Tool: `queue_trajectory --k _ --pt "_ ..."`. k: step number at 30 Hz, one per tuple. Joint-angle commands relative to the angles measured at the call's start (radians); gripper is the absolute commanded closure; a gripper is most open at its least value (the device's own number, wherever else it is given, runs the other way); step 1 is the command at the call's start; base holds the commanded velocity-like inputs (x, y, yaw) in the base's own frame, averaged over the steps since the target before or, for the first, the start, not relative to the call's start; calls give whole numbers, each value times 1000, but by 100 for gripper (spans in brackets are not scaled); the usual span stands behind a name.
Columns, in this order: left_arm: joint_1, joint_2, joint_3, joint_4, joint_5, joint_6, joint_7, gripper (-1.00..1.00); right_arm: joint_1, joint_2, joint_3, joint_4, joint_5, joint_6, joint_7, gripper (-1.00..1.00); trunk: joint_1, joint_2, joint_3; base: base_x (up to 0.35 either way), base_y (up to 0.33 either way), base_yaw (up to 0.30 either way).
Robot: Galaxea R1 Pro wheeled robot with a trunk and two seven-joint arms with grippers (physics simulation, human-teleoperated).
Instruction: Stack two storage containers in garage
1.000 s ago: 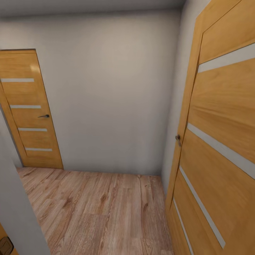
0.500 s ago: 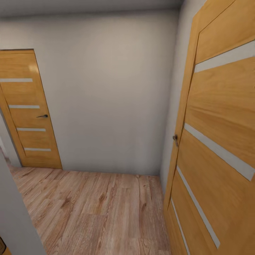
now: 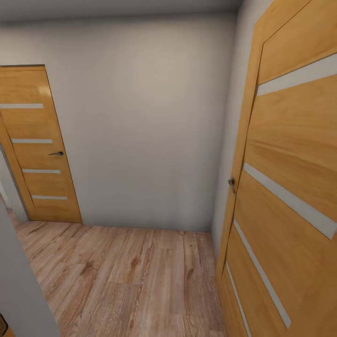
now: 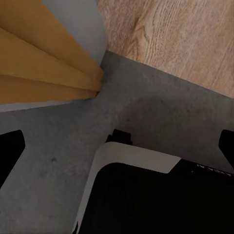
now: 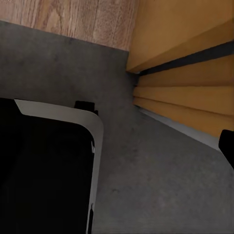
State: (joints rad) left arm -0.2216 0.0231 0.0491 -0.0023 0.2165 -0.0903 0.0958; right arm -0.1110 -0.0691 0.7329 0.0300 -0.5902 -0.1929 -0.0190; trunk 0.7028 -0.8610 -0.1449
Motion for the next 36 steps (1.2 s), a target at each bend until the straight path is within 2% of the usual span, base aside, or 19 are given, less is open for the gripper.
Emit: queue_trajectory --k 1,36 --pt "-1 0 5 1 1 -1 1 -100 -1 0 8 2 -5 -6 -1 -100 0 -1 -1 189 0 0" --pt "-1 3 5 1 1 6 1 -100 -1 3 8 2 -6 -7 -1 -100 0 -1 -1 314 0 0"
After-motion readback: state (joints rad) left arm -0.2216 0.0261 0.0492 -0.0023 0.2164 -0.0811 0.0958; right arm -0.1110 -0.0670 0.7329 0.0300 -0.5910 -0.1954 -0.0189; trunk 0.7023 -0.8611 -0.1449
